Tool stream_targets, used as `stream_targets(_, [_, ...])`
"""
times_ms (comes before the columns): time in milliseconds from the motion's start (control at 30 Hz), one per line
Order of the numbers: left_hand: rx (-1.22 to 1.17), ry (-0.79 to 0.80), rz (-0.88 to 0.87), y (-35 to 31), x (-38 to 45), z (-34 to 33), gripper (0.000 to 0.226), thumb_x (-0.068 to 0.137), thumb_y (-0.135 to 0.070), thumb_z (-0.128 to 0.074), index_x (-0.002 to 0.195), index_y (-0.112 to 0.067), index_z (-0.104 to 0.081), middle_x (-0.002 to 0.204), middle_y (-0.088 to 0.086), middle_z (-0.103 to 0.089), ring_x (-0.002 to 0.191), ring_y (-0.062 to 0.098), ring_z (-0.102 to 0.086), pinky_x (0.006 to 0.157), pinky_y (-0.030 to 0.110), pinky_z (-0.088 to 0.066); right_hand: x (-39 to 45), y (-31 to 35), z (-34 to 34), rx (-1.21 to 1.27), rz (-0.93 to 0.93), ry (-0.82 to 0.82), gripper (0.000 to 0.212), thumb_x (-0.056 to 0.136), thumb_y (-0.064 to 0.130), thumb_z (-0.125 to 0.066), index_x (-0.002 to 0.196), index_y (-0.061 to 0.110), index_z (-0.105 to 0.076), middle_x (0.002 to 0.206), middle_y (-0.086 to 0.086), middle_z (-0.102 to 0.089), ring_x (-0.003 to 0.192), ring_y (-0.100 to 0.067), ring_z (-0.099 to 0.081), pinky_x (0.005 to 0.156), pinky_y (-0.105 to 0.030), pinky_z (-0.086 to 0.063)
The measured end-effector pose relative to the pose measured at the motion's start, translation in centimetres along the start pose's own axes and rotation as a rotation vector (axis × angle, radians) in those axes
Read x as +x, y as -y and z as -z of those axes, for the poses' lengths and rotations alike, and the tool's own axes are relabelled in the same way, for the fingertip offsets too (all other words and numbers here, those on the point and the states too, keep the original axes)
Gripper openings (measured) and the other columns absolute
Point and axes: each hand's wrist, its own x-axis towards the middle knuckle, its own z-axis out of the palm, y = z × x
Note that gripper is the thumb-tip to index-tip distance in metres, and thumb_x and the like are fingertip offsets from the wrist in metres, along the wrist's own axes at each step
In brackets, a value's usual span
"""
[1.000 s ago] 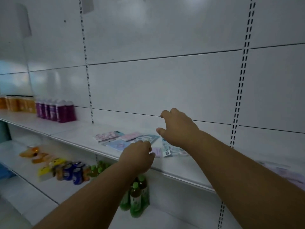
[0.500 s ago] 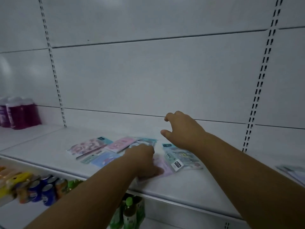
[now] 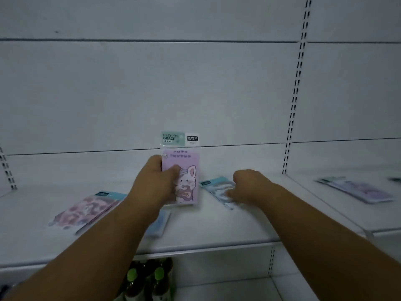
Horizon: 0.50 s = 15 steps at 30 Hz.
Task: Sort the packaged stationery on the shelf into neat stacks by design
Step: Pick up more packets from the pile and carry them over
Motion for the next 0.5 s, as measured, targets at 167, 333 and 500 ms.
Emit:
stream_targets(167, [-0.166,0.06,-0.045,0.4,-1.0,0.9,0.009,0.097,-0.013,-0.056,0.101,-0.018,-0.063,0.097,0.005,-0.073,0.083,0.024,-0.073,0.067,0.039,-0.061,-0.2,0.8,-1.2,0.0,-0.161,0.095,0.044,0.071,0.06,-0.05,0.095,0.023,-0.052,0.109,-0.007,-0.062,0.103,-0.029,-0.056,0.09,-0.036,-0.045])
stream_targets(333, [-0.171,0.078,-0.114,0.8,-1.0,1.0,0.011,0.097,-0.013,-0.057,0.101,-0.02,-0.063,0.096,0.004,-0.075,0.083,0.024,-0.074,0.074,0.047,-0.061,-0.5,2.5,-0.4,0.053,-0.225,0.06,0.039,0.063,0.049,-0.066,0.084,0.019,-0.053,0.095,-0.006,-0.059,0.097,-0.026,-0.061,0.085,-0.031,-0.047])
stream_targets(500, [-0.243,0.092,-0.117,0.6,-0.9,-0.1,0.014,0.097,-0.012,-0.057,0.098,-0.024,-0.064,0.093,0.002,-0.076,0.08,0.023,-0.075,0.074,0.043,-0.061,-1.3,1.8,1.2,0.231,-0.189,-0.023,0.033,0.077,0.027,-0.07,0.103,0.008,-0.06,0.101,-0.009,-0.06,0.093,-0.023,-0.059,0.075,-0.028,-0.047])
